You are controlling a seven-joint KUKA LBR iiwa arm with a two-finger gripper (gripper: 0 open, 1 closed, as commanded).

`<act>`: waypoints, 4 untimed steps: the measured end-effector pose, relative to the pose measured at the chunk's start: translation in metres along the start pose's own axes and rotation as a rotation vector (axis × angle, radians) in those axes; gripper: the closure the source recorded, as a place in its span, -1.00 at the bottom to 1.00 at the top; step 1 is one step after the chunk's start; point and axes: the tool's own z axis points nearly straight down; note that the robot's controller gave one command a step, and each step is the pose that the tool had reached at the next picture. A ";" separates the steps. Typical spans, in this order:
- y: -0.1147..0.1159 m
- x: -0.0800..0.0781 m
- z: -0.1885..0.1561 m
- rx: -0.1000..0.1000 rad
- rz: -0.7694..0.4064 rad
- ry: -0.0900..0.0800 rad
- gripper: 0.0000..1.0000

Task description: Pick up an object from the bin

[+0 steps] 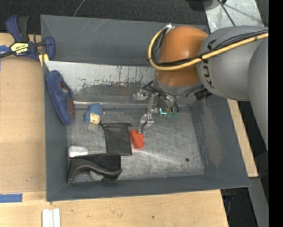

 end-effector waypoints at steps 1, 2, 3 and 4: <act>0.028 0.003 0.031 -0.002 -0.209 -0.024 -1.00; 0.025 0.008 0.040 0.000 -0.208 -0.009 1.00; 0.024 -0.015 -0.103 0.001 -0.194 -0.018 1.00; 0.031 -0.008 -0.013 0.000 -0.140 0.001 1.00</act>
Offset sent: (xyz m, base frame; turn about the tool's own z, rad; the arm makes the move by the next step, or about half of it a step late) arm -0.0142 0.0363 -0.0603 -0.2507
